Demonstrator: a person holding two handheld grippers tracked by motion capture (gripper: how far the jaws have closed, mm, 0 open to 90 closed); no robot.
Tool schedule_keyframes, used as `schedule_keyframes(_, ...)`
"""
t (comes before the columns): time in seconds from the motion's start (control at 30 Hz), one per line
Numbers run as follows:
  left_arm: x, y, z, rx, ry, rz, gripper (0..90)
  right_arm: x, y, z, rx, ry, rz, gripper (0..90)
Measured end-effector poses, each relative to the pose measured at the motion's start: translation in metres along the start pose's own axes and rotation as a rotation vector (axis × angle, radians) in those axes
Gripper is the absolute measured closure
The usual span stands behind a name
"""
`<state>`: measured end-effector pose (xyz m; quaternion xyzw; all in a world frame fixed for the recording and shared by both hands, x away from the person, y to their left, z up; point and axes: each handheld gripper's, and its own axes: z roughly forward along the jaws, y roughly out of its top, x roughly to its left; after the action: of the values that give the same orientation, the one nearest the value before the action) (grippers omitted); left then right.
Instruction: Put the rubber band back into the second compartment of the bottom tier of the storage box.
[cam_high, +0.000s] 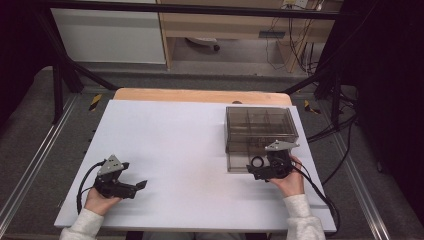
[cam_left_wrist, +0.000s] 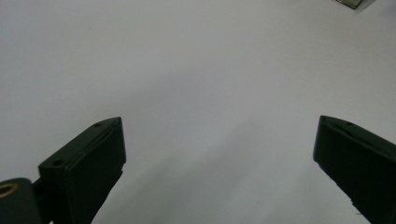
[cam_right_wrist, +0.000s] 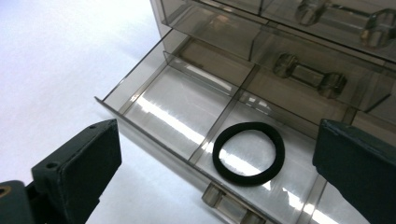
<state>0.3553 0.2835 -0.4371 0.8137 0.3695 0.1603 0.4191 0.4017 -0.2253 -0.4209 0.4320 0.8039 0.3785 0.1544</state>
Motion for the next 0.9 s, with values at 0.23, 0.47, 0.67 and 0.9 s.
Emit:
schedule_keyframes(0.23, 0.000, 0.000, 0.000, 0.001, -0.001, 0.000, 2.4, 0.004, -0.004, -0.004, -0.010, 0.019, -0.004, 0.6)
schedule_keyframes(0.47, 0.000, 0.000, 0.000, 0.000, 0.000, 0.000, 2.4, 0.008, -0.009, -0.004, -0.006, 0.013, -0.024, 0.6)
schedule_keyframes(0.67, 0.000, 0.000, 0.000, 0.002, -0.002, -0.001, 2.4, 0.006, -0.012, -0.007, -0.016, 0.018, -0.013, 0.6)
schedule_keyframes(0.9, 0.001, 0.000, 0.000, -0.002, -0.001, -0.002, 2.4, 0.002, -0.018, -0.011, -0.023, 0.016, -0.005, 0.6)
